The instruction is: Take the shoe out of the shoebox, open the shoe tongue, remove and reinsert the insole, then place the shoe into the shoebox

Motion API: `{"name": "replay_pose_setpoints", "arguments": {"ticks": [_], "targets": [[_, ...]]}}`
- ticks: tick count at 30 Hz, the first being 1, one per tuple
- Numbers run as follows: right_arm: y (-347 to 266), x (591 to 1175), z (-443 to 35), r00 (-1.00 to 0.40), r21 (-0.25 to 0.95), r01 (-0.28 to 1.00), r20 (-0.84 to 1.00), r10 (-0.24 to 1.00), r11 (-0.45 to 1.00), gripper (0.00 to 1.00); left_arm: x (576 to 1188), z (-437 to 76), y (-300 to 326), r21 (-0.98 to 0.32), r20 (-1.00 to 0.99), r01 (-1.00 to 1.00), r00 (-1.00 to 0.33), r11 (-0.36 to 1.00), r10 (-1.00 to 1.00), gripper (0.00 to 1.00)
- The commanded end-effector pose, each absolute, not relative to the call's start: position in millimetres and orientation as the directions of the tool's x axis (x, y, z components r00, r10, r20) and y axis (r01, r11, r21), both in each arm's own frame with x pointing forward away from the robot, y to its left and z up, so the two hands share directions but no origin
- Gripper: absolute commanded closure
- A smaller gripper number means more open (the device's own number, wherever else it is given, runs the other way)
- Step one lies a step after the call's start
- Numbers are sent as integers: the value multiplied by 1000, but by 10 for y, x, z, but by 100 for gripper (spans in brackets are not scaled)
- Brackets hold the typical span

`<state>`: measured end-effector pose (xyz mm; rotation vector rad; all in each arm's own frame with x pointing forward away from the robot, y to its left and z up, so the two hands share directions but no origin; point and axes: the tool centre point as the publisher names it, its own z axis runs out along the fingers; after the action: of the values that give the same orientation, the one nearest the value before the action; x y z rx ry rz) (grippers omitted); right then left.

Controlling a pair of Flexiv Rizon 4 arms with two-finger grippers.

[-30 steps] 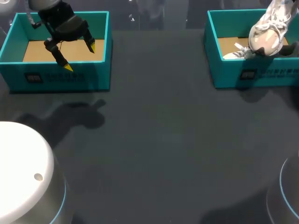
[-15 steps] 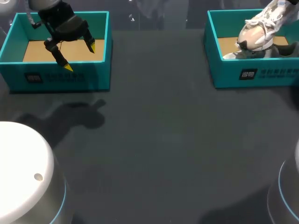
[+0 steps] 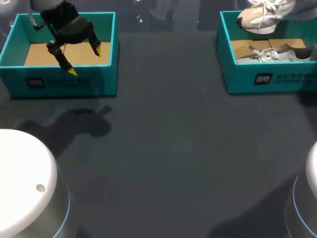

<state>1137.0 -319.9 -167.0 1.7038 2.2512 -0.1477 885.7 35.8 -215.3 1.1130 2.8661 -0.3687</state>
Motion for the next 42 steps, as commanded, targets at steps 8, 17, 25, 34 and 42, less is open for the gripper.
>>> {"name": "replay_pose_setpoints", "arguments": {"ticks": [8, 17, 25, 34, 42], "targets": [[-3244, 11403, -1785, -88, 70, 991, -294, 952, 113, 100, 8859, -2150, 358, -203, -126, 671, -740, 713, 661, 0], [-3303, 11380, -1849, 11, 100, 995, -270, 963, 16, 100, 8859, -2150, 358, -203, -126, 671, -740, 713, 661, 0], [-3303, 11380, -1849, 11, 100, 995, -270, 963, 16, 100, 8859, -2150, 358, -203, -126, 671, -740, 713, 661, 0], [-3353, 11395, -2141, 91, 164, 986, -301, 949, -42, 100, 8859, -2150, 358, -203, -126, 671, -740, 713, 661, 0], [-3396, 11379, -2238, 135, 194, 978, -331, 934, -73, 100, 8859, -2150, 358, -203, -126, 671, -740, 713, 661, 0]]}}
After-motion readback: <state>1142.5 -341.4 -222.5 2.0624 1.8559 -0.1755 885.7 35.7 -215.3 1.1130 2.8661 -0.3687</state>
